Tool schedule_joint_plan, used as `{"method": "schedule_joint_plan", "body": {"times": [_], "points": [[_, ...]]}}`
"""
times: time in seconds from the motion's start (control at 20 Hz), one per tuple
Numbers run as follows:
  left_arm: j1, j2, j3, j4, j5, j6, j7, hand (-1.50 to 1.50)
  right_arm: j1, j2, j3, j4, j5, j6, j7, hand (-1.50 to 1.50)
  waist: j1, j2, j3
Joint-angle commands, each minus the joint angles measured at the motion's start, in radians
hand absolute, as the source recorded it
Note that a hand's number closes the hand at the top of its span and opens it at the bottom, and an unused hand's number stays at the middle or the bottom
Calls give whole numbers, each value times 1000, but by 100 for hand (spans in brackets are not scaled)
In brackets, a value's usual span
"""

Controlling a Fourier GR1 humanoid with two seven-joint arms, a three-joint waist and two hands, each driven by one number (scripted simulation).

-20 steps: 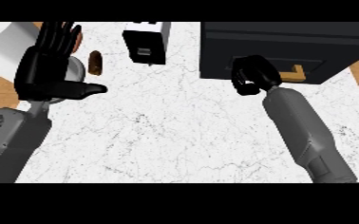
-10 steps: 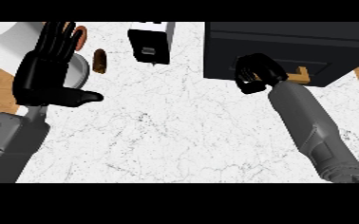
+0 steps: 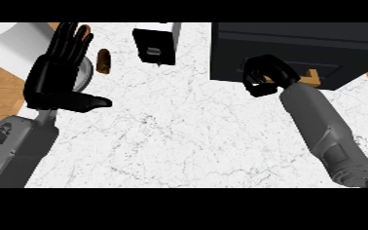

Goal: Pick up the cup, place it into the drawer and close the drawer

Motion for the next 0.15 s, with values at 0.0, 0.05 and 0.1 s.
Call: {"method": "schedule_joint_plan", "body": {"times": [0.0,0.05,0.1], "points": [[-6,-18,-8,11,-1,-6,0,-150,-98,-114,-64,53,-14,-42,96,150,19,43,9],[4,-21,-12,9,-7,-8,-7,-150,-102,-69,-68,54,-17,-81,127,150,22,36,9],[-5,-17,-3,28,-6,-8,-6,-150,-98,-106,-72,59,-22,-46,99,150,13,40,9]]}}
